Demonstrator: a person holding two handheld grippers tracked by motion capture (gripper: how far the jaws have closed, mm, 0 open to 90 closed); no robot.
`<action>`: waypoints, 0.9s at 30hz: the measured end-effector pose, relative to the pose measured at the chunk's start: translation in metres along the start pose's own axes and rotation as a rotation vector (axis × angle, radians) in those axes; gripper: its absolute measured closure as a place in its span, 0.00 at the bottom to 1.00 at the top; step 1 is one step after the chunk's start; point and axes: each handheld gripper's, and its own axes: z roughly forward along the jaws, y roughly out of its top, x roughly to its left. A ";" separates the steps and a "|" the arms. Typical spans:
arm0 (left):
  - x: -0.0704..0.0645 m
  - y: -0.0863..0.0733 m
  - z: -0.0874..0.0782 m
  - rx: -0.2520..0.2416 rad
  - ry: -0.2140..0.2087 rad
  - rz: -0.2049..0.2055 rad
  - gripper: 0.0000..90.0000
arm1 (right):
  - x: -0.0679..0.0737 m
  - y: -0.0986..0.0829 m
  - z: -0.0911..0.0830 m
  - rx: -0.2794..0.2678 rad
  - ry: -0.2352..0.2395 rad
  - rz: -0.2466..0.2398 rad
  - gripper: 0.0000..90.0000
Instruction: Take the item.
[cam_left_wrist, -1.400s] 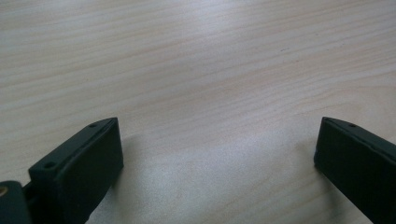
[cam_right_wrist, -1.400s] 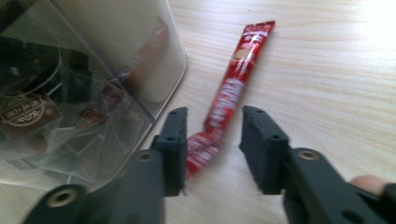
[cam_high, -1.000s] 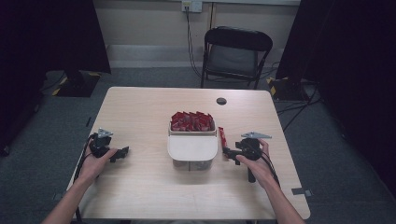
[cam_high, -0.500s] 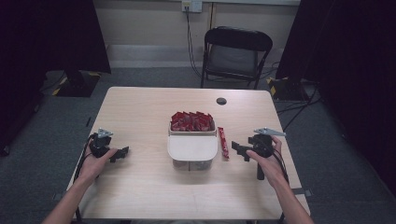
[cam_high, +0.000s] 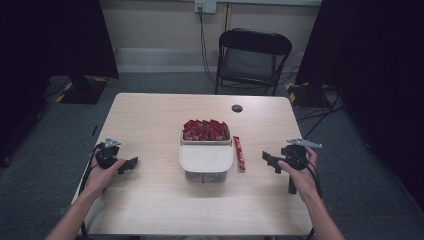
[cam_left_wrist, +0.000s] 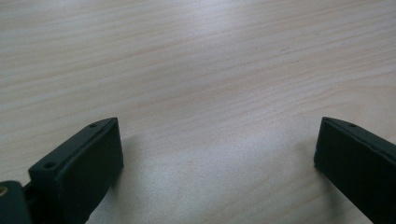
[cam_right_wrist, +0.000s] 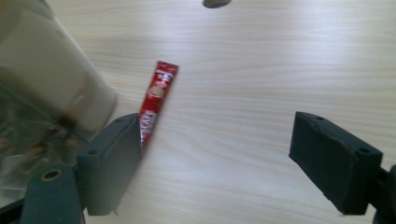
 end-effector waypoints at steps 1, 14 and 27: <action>0.000 0.000 0.000 0.000 0.000 0.000 0.01 | 0.000 0.000 0.000 0.000 0.000 0.000 0.18; 0.000 0.000 0.000 0.002 -0.001 0.004 0.01 | -0.036 -0.023 0.016 0.112 -0.151 -0.011 0.21; 0.000 0.000 0.000 0.000 -0.001 0.001 0.01 | -0.041 -0.039 0.026 0.147 -0.230 -0.044 0.19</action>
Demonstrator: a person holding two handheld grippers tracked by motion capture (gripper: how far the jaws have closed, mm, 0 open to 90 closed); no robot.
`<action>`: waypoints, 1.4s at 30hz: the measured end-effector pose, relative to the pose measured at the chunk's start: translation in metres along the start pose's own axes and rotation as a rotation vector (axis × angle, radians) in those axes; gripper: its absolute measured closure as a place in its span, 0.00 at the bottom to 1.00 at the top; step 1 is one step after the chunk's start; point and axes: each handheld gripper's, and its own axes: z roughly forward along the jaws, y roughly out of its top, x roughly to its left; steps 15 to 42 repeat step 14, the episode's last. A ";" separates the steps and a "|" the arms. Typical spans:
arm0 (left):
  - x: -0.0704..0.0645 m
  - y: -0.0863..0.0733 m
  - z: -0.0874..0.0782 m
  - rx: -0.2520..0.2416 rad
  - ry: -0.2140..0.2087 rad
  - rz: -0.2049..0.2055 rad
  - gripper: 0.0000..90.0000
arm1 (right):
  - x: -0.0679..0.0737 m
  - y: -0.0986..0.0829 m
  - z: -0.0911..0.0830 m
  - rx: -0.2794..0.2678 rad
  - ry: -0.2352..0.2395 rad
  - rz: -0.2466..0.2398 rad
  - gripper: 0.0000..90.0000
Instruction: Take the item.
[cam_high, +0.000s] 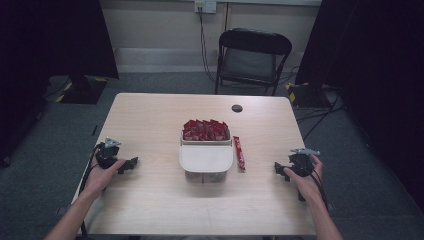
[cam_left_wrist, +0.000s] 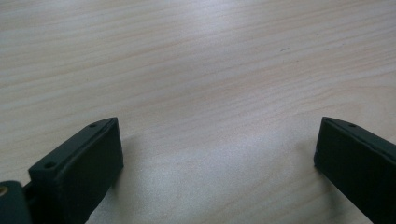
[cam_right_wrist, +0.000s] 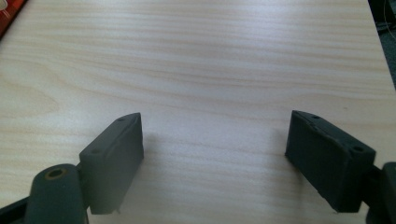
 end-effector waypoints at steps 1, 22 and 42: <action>0.000 0.000 0.000 0.002 0.000 0.002 0.01 | 0.002 -0.001 0.001 -0.012 -0.006 -0.005 0.17; 0.000 0.000 0.000 0.002 -0.001 0.003 0.01 | 0.012 -0.007 0.002 -0.058 0.010 -0.024 0.16; 0.000 0.000 0.000 0.002 -0.001 0.003 0.01 | 0.012 -0.007 0.002 -0.058 0.010 -0.024 0.16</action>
